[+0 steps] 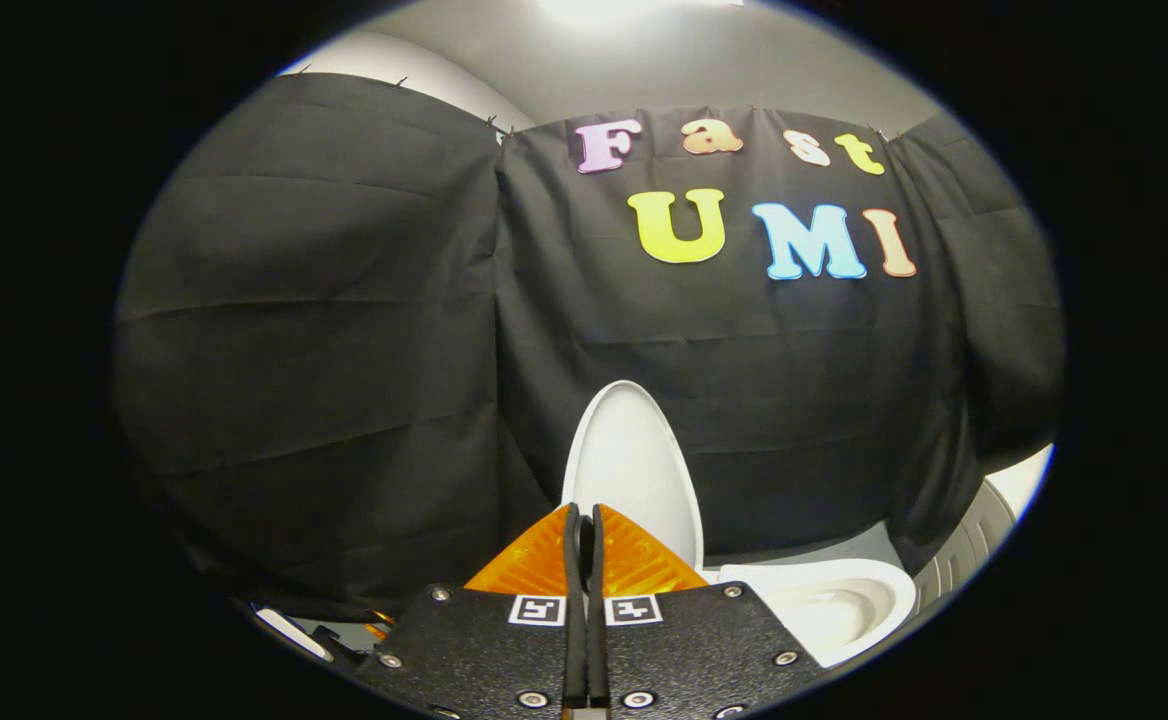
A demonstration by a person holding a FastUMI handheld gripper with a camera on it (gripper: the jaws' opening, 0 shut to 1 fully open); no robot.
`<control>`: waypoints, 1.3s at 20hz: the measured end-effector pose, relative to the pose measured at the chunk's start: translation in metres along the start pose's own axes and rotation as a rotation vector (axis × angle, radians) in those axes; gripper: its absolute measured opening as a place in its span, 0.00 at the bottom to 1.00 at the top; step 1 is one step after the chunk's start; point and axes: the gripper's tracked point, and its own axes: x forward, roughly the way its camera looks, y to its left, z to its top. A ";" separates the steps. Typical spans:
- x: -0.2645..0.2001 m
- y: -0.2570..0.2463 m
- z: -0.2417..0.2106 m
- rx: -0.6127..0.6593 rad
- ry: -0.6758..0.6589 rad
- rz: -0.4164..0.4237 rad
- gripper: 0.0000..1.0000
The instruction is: Open the toilet lid.
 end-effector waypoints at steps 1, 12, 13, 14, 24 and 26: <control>0.001 0.006 0.000 0.002 0.006 0.011 0.00; 0.004 0.013 0.005 -0.021 -0.022 0.077 0.07; 0.005 0.014 0.004 -0.033 -0.019 0.097 0.10; 0.004 0.015 0.004 -0.030 -0.011 0.127 0.15; -0.017 -0.010 0.016 -0.002 -0.047 0.131 0.96; -0.022 -0.016 0.015 -0.008 -0.036 0.129 0.97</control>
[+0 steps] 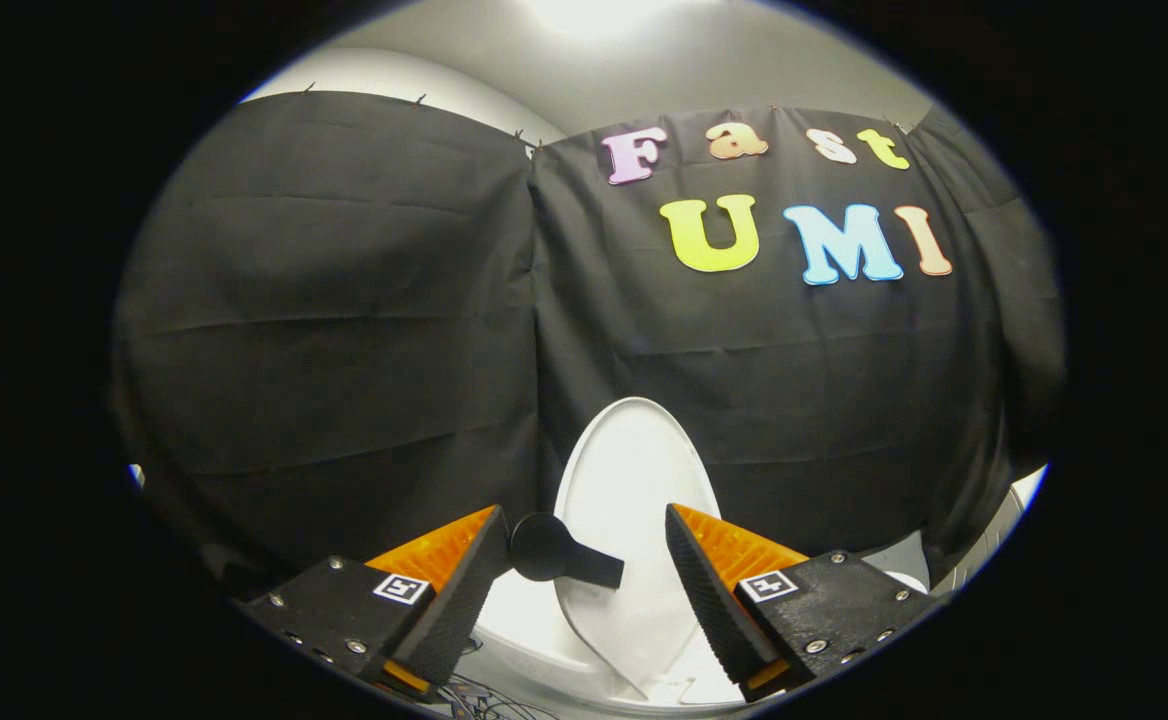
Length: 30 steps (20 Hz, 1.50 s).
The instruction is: Open the toilet lid.
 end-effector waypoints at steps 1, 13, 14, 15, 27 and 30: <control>-0.006 -0.003 0.000 -0.010 0.001 -0.009 0.97; -0.077 -0.097 0.049 -0.094 -0.091 -0.176 0.97; -0.084 -0.109 0.049 -0.111 -0.092 -0.196 0.97; -0.091 -0.119 0.051 -0.120 -0.092 -0.211 0.96; -0.164 -0.226 0.030 -0.158 -0.073 -0.346 0.96; -0.180 -0.252 0.022 -0.224 -0.055 -0.395 0.96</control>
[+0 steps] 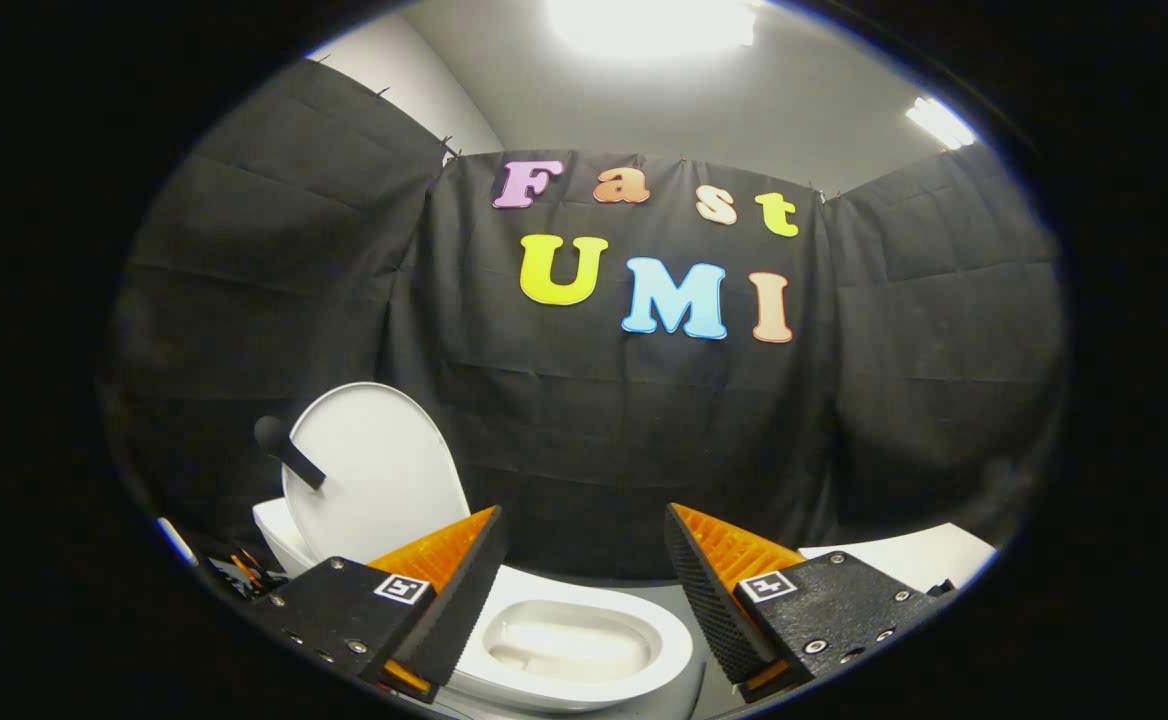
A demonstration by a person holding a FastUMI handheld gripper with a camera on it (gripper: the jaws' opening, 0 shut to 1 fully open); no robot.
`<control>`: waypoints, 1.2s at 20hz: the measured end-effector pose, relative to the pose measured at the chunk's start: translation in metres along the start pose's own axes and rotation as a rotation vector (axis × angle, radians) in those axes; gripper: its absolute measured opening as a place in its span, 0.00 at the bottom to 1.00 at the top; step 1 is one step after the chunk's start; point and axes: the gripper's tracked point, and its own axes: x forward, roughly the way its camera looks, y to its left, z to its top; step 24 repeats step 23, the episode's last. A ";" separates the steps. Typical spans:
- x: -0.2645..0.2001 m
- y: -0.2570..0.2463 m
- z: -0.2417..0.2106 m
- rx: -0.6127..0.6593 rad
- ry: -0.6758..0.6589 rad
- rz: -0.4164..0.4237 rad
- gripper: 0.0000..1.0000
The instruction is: Open the toilet lid.
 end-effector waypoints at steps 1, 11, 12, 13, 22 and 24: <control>-0.001 -0.009 -0.005 -0.007 0.001 -0.021 0.96; -0.015 -0.033 -0.024 0.047 0.003 -0.081 0.95; -0.016 -0.034 -0.023 0.043 0.002 -0.082 0.95; -0.017 -0.035 -0.023 0.039 0.001 -0.082 0.95; -0.023 -0.038 -0.026 0.060 0.003 -0.072 0.95; -0.023 -0.039 -0.029 0.052 0.008 -0.074 0.95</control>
